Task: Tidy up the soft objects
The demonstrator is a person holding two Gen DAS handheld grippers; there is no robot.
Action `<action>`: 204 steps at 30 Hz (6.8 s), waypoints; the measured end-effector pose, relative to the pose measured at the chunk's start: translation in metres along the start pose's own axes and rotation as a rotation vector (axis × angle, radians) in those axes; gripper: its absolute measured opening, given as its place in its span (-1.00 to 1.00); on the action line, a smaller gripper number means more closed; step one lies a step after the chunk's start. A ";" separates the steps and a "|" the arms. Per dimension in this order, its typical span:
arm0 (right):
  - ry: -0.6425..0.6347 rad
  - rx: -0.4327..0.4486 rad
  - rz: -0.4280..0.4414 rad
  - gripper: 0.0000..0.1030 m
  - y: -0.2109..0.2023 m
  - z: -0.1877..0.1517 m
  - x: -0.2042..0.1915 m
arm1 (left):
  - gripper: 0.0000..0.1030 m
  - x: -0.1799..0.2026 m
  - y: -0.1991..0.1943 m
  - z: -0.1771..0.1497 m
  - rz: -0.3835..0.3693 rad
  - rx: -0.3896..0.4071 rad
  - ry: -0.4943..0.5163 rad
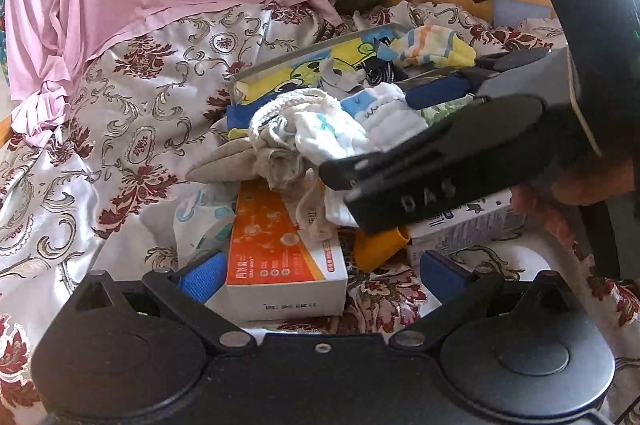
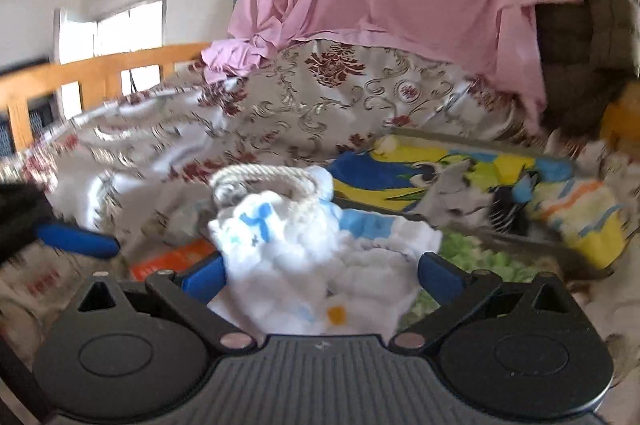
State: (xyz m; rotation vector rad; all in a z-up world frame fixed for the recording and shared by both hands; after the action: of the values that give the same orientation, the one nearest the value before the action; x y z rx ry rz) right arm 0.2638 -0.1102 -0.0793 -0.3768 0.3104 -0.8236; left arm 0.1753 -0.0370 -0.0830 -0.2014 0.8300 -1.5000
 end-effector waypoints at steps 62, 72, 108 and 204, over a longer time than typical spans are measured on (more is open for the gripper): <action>0.087 0.174 -0.233 -0.84 -0.035 0.029 0.072 | -0.32 0.046 0.058 0.009 -0.066 -0.063 0.385; 0.117 0.127 -0.230 -0.83 -0.028 0.022 0.081 | -0.53 0.046 0.068 0.013 -0.065 -0.065 0.420; 0.115 0.007 -0.080 0.75 -0.022 0.002 0.054 | -0.58 0.032 0.035 0.014 -0.220 -0.035 0.135; 0.368 0.134 -0.362 0.74 0.041 0.092 0.228 | 0.65 -0.058 0.174 0.193 -0.077 0.238 -0.316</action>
State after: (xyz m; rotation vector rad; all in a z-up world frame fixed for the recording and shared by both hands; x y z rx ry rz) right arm 0.4744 -0.2381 -0.0429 -0.1535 0.5357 -1.2663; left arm 0.4355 -0.0344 -0.0278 -0.2863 0.3916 -1.5744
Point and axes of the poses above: each gripper's, at about its wrist camera, not at the fingertips, and y roughly the way its jaws point, x to its right, z to its top, the point moved 6 cm from there along y, roughly the way its jaws point, and after that the axes turned 13 degrees about y, right-handed, at the moved point
